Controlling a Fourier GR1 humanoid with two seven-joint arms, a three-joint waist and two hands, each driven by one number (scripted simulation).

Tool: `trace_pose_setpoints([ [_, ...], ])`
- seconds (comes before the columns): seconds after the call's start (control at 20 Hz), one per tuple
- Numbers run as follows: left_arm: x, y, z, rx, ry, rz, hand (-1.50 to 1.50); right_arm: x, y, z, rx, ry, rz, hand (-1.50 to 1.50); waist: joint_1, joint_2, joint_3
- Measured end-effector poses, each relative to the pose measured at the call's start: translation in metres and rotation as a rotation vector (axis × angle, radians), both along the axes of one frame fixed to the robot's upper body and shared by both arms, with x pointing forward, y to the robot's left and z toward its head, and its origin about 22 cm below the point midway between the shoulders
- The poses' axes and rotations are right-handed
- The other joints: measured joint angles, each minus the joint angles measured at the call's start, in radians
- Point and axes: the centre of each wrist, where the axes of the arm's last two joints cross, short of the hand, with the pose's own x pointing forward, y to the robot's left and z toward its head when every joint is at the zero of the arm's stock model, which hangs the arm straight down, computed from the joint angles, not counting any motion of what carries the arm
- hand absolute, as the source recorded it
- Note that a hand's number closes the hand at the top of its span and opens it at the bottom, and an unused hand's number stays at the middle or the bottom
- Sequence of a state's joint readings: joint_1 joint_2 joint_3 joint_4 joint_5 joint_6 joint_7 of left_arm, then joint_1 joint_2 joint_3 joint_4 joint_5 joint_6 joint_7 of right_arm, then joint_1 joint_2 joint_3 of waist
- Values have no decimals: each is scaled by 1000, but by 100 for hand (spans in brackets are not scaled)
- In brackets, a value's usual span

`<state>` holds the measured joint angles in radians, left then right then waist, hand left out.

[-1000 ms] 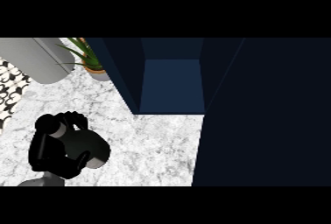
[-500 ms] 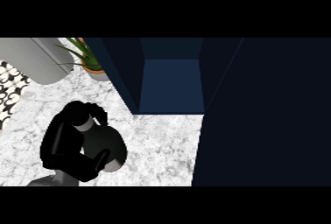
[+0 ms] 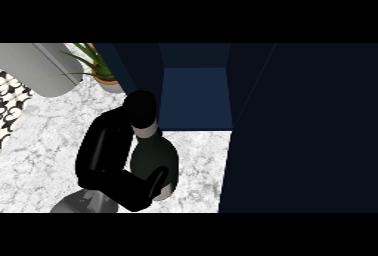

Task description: Pick up the wine, place it into the cabinet and close the cabinet

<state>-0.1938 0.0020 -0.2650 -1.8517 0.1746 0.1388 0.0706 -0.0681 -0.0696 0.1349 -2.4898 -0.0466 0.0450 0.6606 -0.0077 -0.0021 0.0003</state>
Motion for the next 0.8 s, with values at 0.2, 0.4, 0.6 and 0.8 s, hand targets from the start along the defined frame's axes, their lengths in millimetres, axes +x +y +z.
trace_pose_setpoints([
  [0.2, 5, -26, 10, -11, 5, 2, 150, 0, 2, 3, 2, -5, 6, -150, -1, 0, 0],
  [0.4, 15, -45, 20, -3, -3, 26, 150, -1, -2, -1, -2, -5, 1, -150, -4, 1, 0],
  [0.6, 19, -62, 24, 8, -3, 47, 150, 0, -4, -1, -6, -12, -5, -150, -3, 1, 0],
  [0.8, 31, -72, 22, 22, 0, 76, 150, 0, -6, 0, -19, -11, -10, -150, -3, 1, 0],
])
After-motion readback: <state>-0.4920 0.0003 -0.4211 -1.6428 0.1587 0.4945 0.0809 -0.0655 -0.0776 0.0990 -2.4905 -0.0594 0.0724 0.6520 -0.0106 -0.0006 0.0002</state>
